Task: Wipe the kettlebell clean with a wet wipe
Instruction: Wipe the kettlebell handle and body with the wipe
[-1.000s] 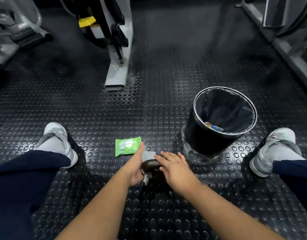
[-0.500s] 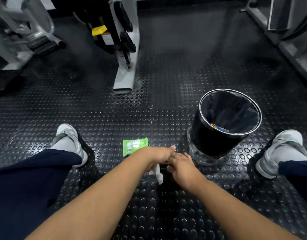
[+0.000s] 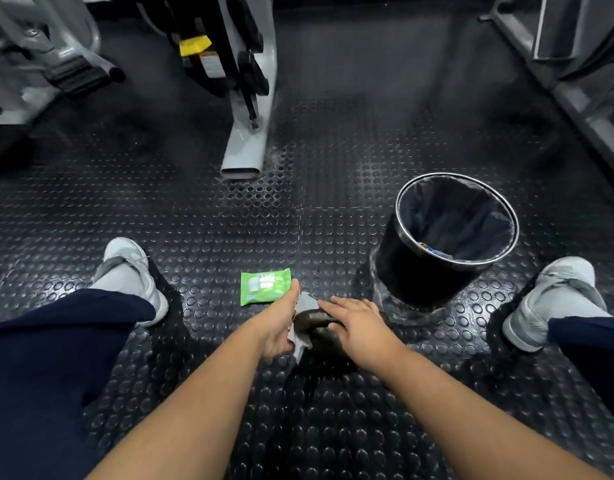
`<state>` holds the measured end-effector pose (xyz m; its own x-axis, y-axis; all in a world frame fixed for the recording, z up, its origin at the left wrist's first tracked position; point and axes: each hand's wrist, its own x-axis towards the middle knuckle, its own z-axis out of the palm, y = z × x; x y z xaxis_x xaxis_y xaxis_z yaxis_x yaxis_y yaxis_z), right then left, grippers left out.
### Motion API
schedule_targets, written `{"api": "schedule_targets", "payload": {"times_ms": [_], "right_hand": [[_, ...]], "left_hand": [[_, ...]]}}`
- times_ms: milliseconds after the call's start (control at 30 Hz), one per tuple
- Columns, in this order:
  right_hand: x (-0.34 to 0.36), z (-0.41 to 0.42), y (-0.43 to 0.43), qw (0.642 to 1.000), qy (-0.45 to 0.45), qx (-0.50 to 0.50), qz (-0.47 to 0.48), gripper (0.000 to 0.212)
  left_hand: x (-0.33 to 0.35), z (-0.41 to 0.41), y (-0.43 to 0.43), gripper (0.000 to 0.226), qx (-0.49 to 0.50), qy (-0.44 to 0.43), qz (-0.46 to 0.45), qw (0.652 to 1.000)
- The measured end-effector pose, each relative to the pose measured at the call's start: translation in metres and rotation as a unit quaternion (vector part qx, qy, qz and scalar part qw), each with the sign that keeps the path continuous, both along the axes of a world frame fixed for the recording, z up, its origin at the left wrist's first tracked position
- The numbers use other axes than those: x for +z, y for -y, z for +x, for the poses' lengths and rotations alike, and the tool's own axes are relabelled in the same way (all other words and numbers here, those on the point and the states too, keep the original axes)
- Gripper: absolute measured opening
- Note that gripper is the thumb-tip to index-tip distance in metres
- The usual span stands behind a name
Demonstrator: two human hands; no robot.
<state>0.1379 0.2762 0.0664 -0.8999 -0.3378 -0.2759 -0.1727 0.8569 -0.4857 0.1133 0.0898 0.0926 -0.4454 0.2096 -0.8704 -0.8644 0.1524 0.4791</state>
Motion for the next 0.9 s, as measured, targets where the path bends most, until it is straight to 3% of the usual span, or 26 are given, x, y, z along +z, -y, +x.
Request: {"api": "schedule_targets", "payload": {"times_ms": [233,433,600,700,900], "right_hand": [[0.003,0.000,-0.001,1.000,0.004,0.002,-0.005,0.052],[0.002,0.000,0.000,1.000,-0.004,0.004,-0.002,0.052],[0.002,0.000,0.000,1.000,-0.003,0.003,-0.003,0.047],[0.004,0.000,0.001,1.000,-0.003,0.005,0.005,0.050],[0.004,0.000,0.000,1.000,-0.003,0.010,0.006,0.052]], "left_hand": [[0.003,-0.017,-0.006,0.084,-0.067,0.016,-0.063,0.996],[0.034,-0.050,-0.025,0.129,-0.241,0.076,-0.103,0.962],[0.036,-0.054,-0.035,0.106,-0.277,0.065,-0.117,0.952],[0.015,-0.048,-0.029,0.100,-0.261,0.056,-0.113,0.957],[-0.012,-0.032,-0.006,0.097,-0.096,0.054,-0.029,0.993]]}}
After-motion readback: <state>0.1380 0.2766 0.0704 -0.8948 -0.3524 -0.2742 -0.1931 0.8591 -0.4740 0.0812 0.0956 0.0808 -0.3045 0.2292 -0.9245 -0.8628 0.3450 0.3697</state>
